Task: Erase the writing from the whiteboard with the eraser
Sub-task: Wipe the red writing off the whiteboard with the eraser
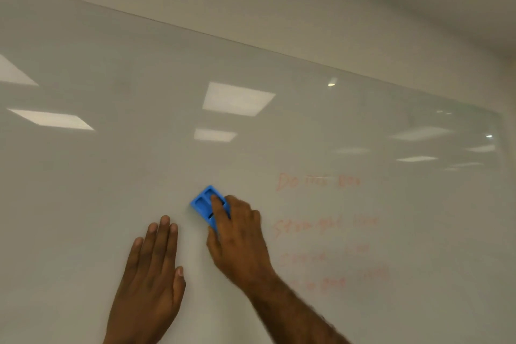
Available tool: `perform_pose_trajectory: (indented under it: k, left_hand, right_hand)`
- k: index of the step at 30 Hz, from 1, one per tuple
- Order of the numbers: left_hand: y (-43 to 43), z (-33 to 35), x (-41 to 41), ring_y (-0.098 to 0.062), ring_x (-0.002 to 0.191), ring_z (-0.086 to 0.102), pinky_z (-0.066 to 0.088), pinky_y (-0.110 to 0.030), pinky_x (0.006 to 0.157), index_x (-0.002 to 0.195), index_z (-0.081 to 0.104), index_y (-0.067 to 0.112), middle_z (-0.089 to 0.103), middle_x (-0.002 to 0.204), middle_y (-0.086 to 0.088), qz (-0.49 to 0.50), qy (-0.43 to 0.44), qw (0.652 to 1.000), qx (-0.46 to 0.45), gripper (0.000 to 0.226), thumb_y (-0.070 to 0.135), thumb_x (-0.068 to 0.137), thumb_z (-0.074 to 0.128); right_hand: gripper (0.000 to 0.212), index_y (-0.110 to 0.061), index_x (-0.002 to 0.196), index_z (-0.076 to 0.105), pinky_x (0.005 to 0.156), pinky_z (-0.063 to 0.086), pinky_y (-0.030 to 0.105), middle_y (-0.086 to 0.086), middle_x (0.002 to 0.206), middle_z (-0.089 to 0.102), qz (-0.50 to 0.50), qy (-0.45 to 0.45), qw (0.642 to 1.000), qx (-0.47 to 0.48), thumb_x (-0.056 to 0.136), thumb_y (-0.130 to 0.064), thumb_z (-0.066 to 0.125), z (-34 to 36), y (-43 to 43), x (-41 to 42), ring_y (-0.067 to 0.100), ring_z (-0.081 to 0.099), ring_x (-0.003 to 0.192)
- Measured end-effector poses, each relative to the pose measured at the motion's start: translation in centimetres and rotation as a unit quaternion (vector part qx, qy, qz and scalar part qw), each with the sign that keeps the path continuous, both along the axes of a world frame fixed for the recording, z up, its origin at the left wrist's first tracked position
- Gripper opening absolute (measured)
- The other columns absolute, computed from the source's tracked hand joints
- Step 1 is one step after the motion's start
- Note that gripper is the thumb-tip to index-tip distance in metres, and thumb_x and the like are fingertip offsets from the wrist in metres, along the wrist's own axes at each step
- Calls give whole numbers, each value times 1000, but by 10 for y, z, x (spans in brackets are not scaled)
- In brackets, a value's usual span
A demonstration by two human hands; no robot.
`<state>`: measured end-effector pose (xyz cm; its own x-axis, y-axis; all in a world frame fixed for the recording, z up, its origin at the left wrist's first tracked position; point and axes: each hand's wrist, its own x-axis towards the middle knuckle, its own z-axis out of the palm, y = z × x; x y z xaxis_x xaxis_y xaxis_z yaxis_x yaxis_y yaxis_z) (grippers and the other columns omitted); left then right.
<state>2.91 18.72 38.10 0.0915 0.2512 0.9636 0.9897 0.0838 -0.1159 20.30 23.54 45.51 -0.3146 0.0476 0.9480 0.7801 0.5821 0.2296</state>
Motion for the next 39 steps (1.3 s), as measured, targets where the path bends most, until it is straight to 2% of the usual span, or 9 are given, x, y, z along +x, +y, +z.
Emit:
perform_pose_trajectory:
  k: [5, 10, 15, 19, 24, 29, 31, 34, 39]
  left_hand:
    - [6, 12, 10, -33, 158, 21, 5, -41, 131, 159, 30, -5, 23, 171, -21, 21, 20, 1000, 4, 71, 27, 96, 32]
    - [15, 14, 24, -28, 163, 8, 3, -40, 132, 165, 17, 1, 9, 176, -14, 38, -14, 999, 11, 73, 30, 99, 30]
    - [21, 24, 50, -31, 162, 14, 5, -41, 133, 164, 17, -1, 9, 175, -15, 69, -24, 997, 16, 71, 27, 100, 31]
    - [34, 31, 76, -30, 163, 7, 4, -41, 133, 165, 9, 2, 3, 176, -14, 77, -41, 996, 2, 71, 28, 102, 29]
    - [45, 20, 87, -25, 164, -1, 1, -40, 133, 167, 4, 6, -3, 177, -10, 69, -66, 995, 0, 72, 29, 103, 28]
    - [48, 12, 90, -25, 164, 0, -1, -38, 133, 167, 4, 6, -2, 177, -10, 66, -52, 996, 3, 72, 30, 103, 28]
    - [48, 12, 89, -27, 164, 3, 0, -39, 133, 166, 7, 5, 0, 177, -11, 66, -50, 997, 8, 72, 29, 102, 28]
    - [49, 13, 89, -28, 164, 3, 1, -40, 133, 166, 6, 4, 0, 177, -12, 62, -49, 997, 7, 71, 30, 103, 27]
    - [50, 14, 89, -29, 164, 1, 4, -44, 134, 166, 5, 4, -1, 176, -13, 56, -47, 997, 8, 71, 29, 103, 28]
  right_hand:
    - [55, -9, 144, 47, 86, 48, 46, 16, 132, 51, -18, 101, 994, -41, 93, -29, 57, 34, 4, 21, 33, 51, 111]
    - [58, -9, 143, 44, 80, 49, 44, 16, 128, 52, 42, 32, 999, 10, 93, -30, 61, 25, 9, 24, 31, 52, 101]
    - [57, -16, 147, 44, 85, 39, 45, 15, 128, 51, -7, 7, 1000, 24, 93, -27, 57, 90, 42, 106, 37, 49, 108]
    - [61, -21, 145, 49, 84, 39, 46, 12, 125, 51, 12, -58, 997, 41, 88, -19, 69, 124, 59, 144, 35, 49, 108]
    - [65, -18, 137, 56, 80, 41, 44, 13, 123, 56, 45, -111, 991, 60, 76, -11, 75, 50, 71, 159, 36, 53, 101]
    - [64, -16, 143, 47, 87, 37, 45, 13, 136, 48, 62, -246, 963, 86, 82, -8, 63, -44, 86, 182, 37, 51, 113]
    - [62, -18, 141, 51, 85, 39, 45, 14, 134, 51, 59, -248, 962, 99, 81, -9, 64, -16, 88, 190, 37, 53, 111]
    - [58, -18, 135, 60, 80, 44, 46, 17, 125, 61, 33, -148, 984, 94, 79, -7, 74, 65, 80, 192, 40, 59, 99]
    - [60, -22, 144, 51, 86, 39, 45, 14, 129, 54, -15, -110, 991, 69, 87, -17, 71, 136, 79, 191, 39, 51, 107]
